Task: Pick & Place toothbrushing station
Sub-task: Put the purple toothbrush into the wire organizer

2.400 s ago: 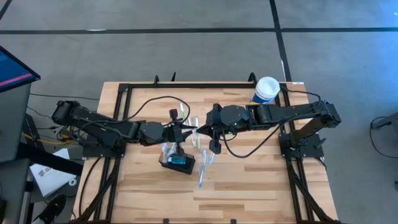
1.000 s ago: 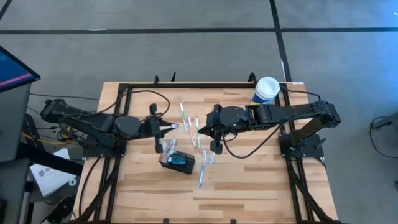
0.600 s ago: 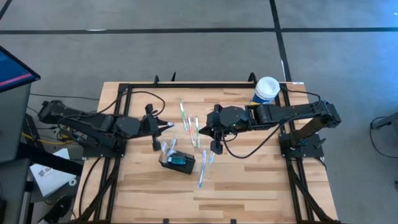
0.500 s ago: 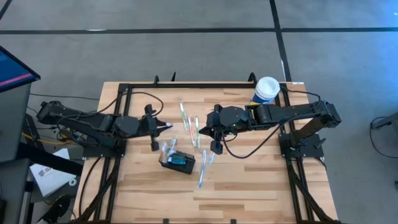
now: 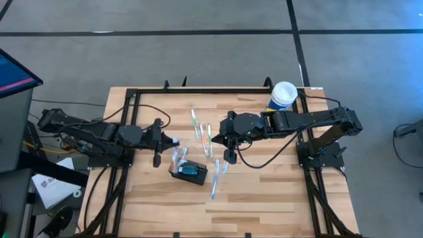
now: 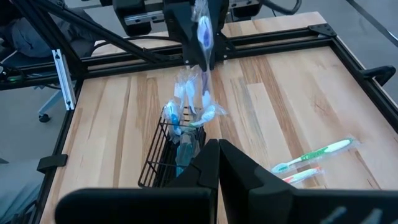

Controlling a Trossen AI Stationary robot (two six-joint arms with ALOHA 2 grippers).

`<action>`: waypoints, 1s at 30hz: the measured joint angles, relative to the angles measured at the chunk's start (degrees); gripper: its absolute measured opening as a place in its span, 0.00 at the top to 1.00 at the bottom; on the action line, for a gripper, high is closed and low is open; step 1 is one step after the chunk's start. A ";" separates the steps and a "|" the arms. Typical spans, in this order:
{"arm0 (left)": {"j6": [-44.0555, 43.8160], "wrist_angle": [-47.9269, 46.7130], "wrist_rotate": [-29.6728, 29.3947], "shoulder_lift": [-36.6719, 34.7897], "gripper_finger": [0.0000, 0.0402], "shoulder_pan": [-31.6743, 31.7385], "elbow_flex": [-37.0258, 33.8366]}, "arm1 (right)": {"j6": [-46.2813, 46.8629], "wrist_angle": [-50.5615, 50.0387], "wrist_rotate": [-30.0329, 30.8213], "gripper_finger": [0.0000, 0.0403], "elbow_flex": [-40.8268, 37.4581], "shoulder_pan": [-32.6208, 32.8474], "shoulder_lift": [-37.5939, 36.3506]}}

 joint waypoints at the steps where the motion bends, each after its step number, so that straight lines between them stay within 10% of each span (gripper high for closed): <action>1: -0.44 -0.06 0.58 0.02 0.99 0.00 -0.09 | 0.00 -0.01 0.00 1.00 0.00 0.00 0.00; 30: -3.46 7.01 5.70 0.86 0.99 -0.02 -6.57 | -0.02 -0.39 0.00 1.00 0.00 0.00 0.00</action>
